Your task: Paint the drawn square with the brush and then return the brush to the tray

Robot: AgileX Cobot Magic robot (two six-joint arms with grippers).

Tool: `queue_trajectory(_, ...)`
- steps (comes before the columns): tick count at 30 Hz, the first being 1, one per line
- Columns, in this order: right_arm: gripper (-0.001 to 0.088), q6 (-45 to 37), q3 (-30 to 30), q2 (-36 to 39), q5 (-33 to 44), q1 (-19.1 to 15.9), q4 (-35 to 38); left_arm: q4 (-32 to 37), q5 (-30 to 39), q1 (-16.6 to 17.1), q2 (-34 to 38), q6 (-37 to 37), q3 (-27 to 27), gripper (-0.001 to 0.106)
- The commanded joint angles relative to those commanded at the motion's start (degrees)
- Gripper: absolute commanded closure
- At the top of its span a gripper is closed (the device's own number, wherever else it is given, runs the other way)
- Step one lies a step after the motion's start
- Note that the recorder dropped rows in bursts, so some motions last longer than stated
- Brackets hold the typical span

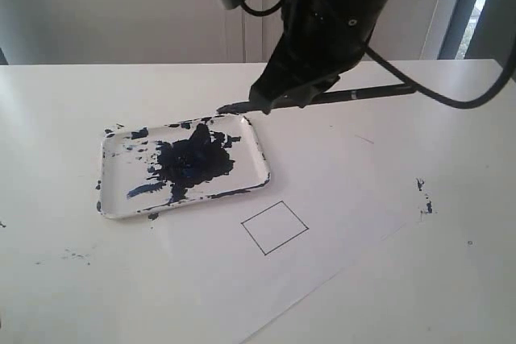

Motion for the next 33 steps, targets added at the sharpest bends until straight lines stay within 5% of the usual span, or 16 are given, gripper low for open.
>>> queue_trajectory(27, 0.0868, 1.00, 5.84, -1.89, 0.00, 0.00, -0.46, 0.39, 0.00, 0.00, 0.00, 0.12, 0.00, 0.030)
queue_trajectory(33, 0.0868, -0.06, 5.84, -1.89, 0.00, 0.00, -0.45, 5.81, 0.00, 0.00, 0.00, 4.53, 0.00, 0.030)
